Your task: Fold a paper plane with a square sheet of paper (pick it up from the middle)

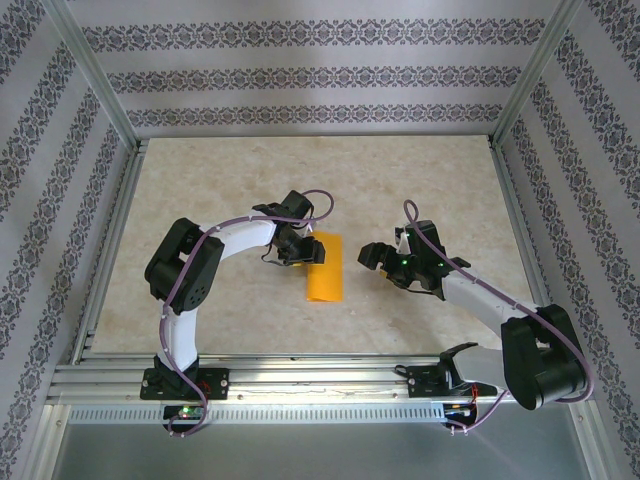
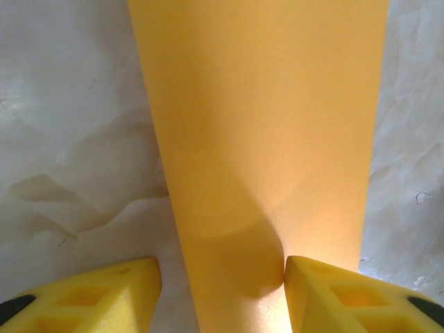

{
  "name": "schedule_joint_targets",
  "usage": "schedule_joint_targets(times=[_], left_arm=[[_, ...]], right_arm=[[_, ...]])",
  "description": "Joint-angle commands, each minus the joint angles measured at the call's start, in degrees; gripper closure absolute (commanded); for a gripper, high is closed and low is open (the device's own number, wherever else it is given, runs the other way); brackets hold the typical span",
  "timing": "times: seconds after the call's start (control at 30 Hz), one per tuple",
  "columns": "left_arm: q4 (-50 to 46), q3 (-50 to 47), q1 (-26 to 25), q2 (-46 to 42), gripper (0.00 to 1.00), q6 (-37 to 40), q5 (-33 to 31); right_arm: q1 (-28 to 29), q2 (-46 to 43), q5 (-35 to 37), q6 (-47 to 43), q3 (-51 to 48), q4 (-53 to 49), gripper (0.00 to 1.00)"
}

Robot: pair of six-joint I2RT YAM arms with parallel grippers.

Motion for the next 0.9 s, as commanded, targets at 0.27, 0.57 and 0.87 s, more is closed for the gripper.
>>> schedule_joint_targets(times=[0.27,0.57,0.87], left_arm=[[-0.28,-1.11,-0.75,4.85,0.48,-1.19,-0.18],[-0.52,-1.29,-0.75,4.85,0.47,-2.78,-1.45],[-0.73,-1.47,-0.75,5.29,0.47,-0.82,-0.88]], right_arm=[[0.32,0.59,-0.53,-0.13,0.59,-0.32,0.16],[0.35,0.91,-0.58,-0.32,0.68,-0.33,0.16],[0.31,1.44,-2.60,-0.95,0.73,0.82,0.20]])
